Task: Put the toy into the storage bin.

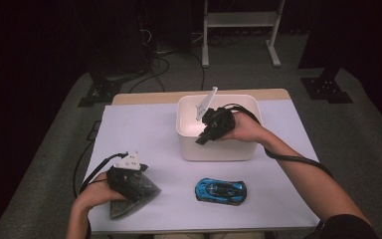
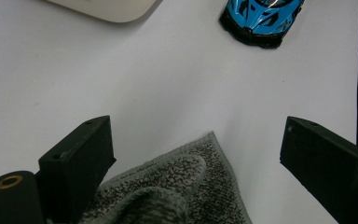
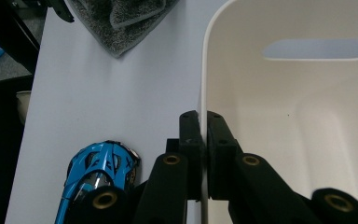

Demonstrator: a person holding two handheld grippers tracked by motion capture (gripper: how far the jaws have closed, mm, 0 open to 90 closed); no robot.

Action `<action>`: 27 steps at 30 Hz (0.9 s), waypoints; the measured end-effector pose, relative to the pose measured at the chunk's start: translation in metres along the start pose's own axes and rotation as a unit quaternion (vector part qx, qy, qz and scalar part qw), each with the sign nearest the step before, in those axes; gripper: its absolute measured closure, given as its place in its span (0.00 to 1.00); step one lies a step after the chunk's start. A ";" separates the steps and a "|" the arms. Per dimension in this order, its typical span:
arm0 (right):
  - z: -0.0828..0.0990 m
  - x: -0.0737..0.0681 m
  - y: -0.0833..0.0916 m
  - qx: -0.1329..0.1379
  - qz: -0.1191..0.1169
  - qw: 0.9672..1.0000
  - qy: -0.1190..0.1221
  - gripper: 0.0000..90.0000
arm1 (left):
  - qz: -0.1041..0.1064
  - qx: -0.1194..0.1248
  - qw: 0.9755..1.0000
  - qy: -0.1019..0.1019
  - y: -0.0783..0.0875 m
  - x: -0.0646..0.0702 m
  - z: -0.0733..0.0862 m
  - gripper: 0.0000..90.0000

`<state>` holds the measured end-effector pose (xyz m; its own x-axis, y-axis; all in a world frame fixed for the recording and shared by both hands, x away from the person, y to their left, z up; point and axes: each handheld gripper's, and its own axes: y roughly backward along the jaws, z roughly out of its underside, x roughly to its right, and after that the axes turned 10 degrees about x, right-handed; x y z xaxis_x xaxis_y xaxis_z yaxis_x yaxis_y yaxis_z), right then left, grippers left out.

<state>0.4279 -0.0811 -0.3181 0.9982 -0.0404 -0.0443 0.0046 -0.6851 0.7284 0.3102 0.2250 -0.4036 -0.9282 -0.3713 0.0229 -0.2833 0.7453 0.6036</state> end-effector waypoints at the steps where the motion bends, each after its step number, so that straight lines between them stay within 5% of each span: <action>1: -0.001 -0.001 -0.001 0.000 0.000 1.000 0.003 0.96 | 0.000 0.000 1.000 0.001 0.000 0.000 0.000 0.10; 6: -0.001 -0.002 -0.003 -0.001 -0.008 1.000 -0.008 0.83 | 0.001 -0.004 1.000 -0.001 -0.001 0.000 0.002 0.10; 8: -0.002 -0.003 -0.001 0.001 0.004 1.000 -0.011 0.70 | 0.000 -0.003 1.000 -0.002 0.000 0.000 0.002 0.10; 15: 0.001 -0.008 0.009 0.014 0.010 1.000 -0.015 0.58 | -0.001 -0.002 1.000 -0.002 -0.001 0.002 0.000 0.10; 22: 0.014 -0.014 0.022 0.009 0.025 1.000 -0.016 0.63 | 0.002 -0.007 1.000 -0.005 -0.003 0.003 -0.001 0.10; 26: 0.018 -0.014 0.023 0.009 0.031 0.999 -0.015 0.74 | 0.002 -0.007 1.000 -0.005 -0.003 0.003 -0.001 0.10; 27: 0.019 -0.015 0.021 0.005 0.033 0.999 -0.012 0.83 | 0.002 -0.008 1.000 -0.005 -0.003 0.003 -0.001 0.10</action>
<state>0.4119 -0.1090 -0.3150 0.9945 -0.1039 -0.0127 -0.0625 -0.6873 0.7236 0.3088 0.2213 -0.4046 -0.9316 -0.3630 0.0171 -0.2760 0.7375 0.6164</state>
